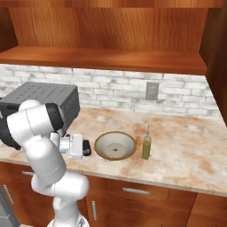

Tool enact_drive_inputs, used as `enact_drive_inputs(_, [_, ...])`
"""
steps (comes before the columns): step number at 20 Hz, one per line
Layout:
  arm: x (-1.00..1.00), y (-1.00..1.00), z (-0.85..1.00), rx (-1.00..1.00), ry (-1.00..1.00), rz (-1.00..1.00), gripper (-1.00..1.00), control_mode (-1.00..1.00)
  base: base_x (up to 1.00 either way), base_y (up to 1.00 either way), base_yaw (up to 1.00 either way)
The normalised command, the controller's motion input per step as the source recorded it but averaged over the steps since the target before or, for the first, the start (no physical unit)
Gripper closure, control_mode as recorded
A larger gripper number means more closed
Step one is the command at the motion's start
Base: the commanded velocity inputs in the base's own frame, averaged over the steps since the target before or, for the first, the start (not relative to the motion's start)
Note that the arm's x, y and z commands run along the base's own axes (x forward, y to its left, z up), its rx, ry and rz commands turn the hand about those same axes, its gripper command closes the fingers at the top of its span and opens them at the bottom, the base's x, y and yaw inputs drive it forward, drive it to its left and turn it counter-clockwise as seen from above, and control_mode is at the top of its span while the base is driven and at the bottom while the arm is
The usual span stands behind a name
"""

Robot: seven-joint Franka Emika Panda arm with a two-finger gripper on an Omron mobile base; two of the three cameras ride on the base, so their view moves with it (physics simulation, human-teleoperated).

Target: Retrieve the bottle and the shaker from the cabinet and place them next to the mixing bowl on the counter. Then add garlic from the fridge to the mixing bowl.

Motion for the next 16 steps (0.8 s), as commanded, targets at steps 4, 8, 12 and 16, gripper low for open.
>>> enact_drive_inputs(4, [-0.02, 0.02, 0.0, 0.0, 0.01, 0.0, -1.0, -1.0, 0.0, 0.0, 0.0])
enact_drive_inputs(8, [-0.01, 0.08, 0.02, 0.05, 0.1, -0.02, -1.0, -1.0, 0.0, 0.0, 0.0])
enact_drive_inputs(12, [-0.01, 0.03, 0.26, 0.16, 0.19, -0.04, -1.0, -1.0, 0.0, 0.0, 0.0])
enact_drive_inputs(16, [-0.06, 0.0, 0.43, 0.19, 0.15, -0.01, -1.0, -1.0, 0.0, 0.0, 0.0])
